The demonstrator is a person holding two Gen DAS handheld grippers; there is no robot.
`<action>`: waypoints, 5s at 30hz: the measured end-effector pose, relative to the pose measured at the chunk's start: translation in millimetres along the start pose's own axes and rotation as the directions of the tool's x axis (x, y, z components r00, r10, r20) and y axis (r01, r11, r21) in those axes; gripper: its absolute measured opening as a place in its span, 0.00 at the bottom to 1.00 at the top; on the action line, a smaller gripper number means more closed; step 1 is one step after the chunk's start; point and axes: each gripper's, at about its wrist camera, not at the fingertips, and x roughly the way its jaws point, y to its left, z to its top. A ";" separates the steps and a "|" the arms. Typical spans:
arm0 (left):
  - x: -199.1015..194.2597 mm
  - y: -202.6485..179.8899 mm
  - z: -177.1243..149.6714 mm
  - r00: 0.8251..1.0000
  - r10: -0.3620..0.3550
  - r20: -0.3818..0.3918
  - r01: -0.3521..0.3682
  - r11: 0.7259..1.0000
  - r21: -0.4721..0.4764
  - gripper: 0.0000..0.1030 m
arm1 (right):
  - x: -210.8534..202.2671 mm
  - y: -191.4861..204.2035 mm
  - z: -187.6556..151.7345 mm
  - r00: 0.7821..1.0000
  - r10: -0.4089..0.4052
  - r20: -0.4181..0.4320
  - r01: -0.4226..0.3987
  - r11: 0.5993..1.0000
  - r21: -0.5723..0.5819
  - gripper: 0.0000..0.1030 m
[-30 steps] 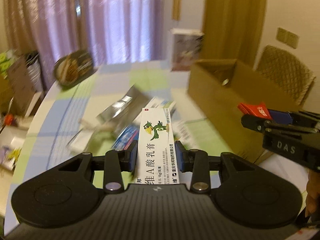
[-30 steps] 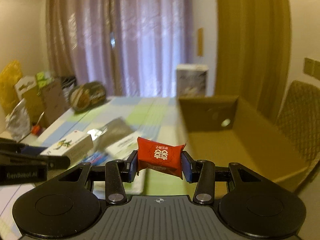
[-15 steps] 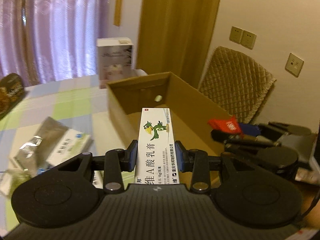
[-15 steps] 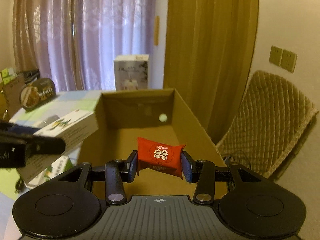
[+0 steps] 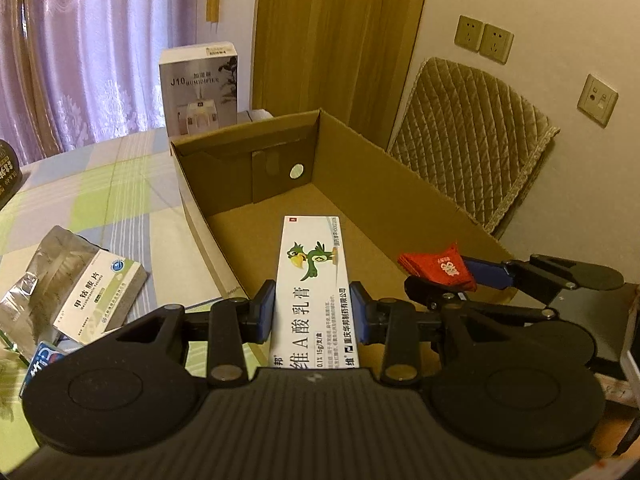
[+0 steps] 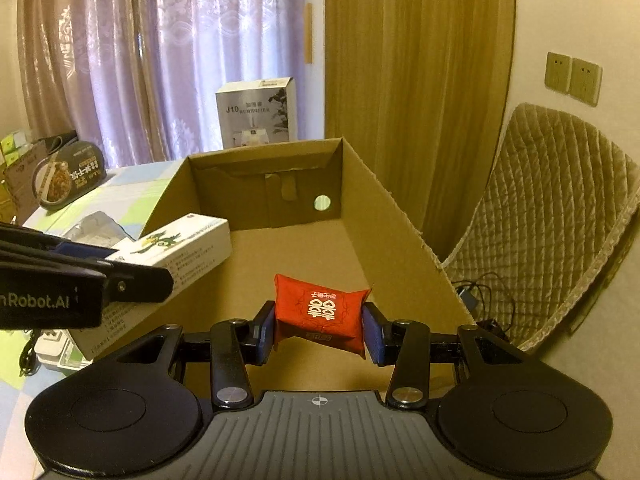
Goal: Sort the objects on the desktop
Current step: 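Carry the candy packet in the right tool while the left tool carries the cream box to the cardboard box, then open the right tool over the cardboard box while the left tool releases the cream box inside, then move both tools back over the table toward the spray box and black cable, then grasp the green-white spray box with the right tool while the left tool grasps the black cable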
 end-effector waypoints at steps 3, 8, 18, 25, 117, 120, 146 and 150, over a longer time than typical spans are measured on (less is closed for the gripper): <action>3.7 0.8 -0.5 1.000 0.002 -0.011 -0.002 1.000 -0.009 0.32 | 2.0 -0.4 -0.1 1.000 0.001 -0.003 -0.001 1.000 0.000 0.41; -0.7 -0.4 0.5 1.000 0.018 0.008 -0.018 1.000 0.008 0.33 | 3.2 -0.2 -0.1 1.000 0.001 -0.006 -0.001 1.000 0.000 0.41; -25.4 11.6 2.0 0.998 0.036 0.051 -0.035 0.999 -0.012 0.33 | 2.6 7.5 0.5 1.000 0.015 -0.008 -0.015 1.000 -0.017 0.41; -38.3 23.4 -5.7 0.997 0.053 0.061 -0.051 0.998 -0.030 0.34 | -1.0 17.5 4.7 1.000 0.027 0.001 -0.027 0.999 -0.038 0.64; -44.7 186.2 -162.0 0.974 0.158 -0.162 -0.163 0.986 -0.020 0.18 | 45.6 186.4 -79.8 0.940 0.243 -0.240 -0.292 0.935 -0.199 0.52; -55.3 175.0 -171.1 0.975 0.146 -0.170 -0.154 0.988 -0.035 0.18 | 26.5 175.9 -93.4 0.937 0.233 -0.259 -0.292 0.932 -0.215 0.52; -50.2 162.1 -172.3 0.969 0.188 -0.162 -0.194 0.981 -0.019 0.12 | 48.5 178.0 -87.5 0.953 0.214 -0.215 -0.250 0.955 -0.160 0.60; -57.6 159.0 -171.2 0.971 0.186 -0.151 -0.192 0.981 -0.032 0.12 | 52.4 181.0 -86.6 0.955 0.203 -0.217 -0.241 0.957 -0.164 0.51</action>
